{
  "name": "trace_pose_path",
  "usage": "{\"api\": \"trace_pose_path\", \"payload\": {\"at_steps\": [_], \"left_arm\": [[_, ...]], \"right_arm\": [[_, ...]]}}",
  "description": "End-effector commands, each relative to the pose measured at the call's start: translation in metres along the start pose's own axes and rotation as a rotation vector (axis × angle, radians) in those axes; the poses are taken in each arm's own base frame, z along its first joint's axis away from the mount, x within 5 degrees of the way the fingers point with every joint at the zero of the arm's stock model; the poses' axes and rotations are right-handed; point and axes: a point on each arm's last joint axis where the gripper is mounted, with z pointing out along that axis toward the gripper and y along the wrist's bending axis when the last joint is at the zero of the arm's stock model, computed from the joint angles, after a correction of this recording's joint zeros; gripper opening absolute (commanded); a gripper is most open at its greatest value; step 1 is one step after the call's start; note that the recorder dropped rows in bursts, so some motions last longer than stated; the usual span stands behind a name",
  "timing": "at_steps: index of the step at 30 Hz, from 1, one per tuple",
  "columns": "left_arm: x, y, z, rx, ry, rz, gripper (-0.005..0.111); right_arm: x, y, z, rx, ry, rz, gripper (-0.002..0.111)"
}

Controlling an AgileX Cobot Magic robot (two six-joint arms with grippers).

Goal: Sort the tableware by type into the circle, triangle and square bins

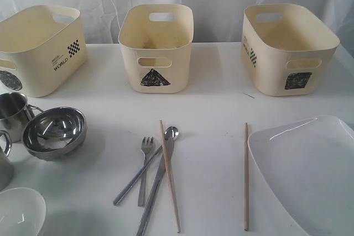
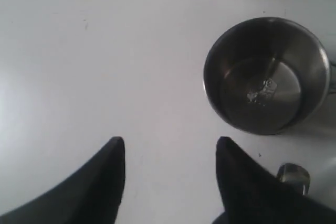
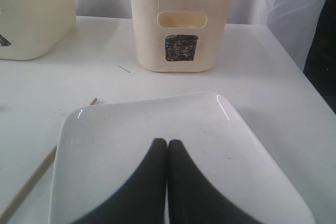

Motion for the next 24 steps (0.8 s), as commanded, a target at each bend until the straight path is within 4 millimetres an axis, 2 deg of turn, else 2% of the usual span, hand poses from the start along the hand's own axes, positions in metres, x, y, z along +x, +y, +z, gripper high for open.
{"api": "trace_pose_path", "payload": {"at_steps": [1, 4, 8, 16, 19, 24], "left_arm": [[-0.008, -0.007, 0.012, 0.055, -0.087, -0.070, 0.065], [-0.014, -0.011, 0.015, 0.093, -0.143, -0.148, 0.064], [-0.010, -0.012, 0.022, 0.084, -0.099, -0.160, 0.064], [0.005, 0.000, 0.066, 0.064, -0.001, -0.191, 0.064], [0.006, 0.002, 0.083, 0.094, -0.035, -0.209, 0.064], [0.003, -0.006, 0.102, 0.169, -0.121, -0.216, 0.064]], "right_arm": [[0.001, -0.001, 0.000, 0.013, -0.003, -0.003, 0.000], [0.001, -0.001, 0.000, 0.013, -0.003, -0.003, 0.000], [0.001, -0.001, 0.000, 0.013, -0.003, -0.003, 0.000], [0.001, -0.001, 0.000, 0.013, -0.003, -0.003, 0.000], [0.001, -0.001, 0.000, 0.013, -0.003, -0.003, 0.000], [0.001, -0.001, 0.000, 0.013, -0.003, -0.003, 0.000]]}}
